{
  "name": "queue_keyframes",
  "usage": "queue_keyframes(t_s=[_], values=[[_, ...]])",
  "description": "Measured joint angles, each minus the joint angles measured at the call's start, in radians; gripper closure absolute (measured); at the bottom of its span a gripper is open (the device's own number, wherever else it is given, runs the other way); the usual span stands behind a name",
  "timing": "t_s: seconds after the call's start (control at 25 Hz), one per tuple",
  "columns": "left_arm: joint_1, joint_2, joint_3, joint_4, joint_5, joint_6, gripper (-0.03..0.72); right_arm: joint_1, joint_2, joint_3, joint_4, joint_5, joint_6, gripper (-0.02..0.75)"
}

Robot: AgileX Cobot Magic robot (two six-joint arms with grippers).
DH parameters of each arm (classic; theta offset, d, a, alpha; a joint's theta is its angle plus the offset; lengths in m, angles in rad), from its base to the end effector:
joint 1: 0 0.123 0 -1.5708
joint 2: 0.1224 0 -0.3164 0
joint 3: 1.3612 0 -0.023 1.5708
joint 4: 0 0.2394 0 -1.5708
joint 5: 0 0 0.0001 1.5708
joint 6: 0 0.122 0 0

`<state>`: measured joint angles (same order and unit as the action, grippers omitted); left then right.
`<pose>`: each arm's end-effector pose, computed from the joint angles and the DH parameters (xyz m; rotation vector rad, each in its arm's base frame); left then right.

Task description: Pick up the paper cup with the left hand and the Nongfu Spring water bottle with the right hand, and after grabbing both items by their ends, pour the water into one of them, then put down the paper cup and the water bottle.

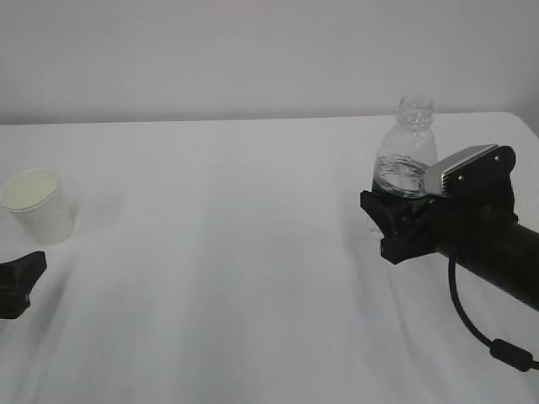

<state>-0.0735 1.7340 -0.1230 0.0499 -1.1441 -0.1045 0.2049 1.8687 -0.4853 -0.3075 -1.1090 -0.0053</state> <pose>0.2355 -0.0229 0.1432 0.0200 1.9534 -0.1482 0.3174 0.0997 0.1635 -0.5035 1.7057 0.2863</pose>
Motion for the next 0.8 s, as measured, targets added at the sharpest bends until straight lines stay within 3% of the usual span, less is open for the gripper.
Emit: queue_keyframes(t_s=[0.36, 0.8], values=[[0.000, 0.026, -0.005, -0.010, -0.001, 0.000, 0.101, 0.000, -0.013, 0.005, 0.004, -0.002, -0.002, 0.265], [0.006, 0.157, -0.104, 0.022, -0.001, 0.021, 0.129, 0.000, -0.013, 0.005, 0.004, -0.002, -0.002, 0.265]])
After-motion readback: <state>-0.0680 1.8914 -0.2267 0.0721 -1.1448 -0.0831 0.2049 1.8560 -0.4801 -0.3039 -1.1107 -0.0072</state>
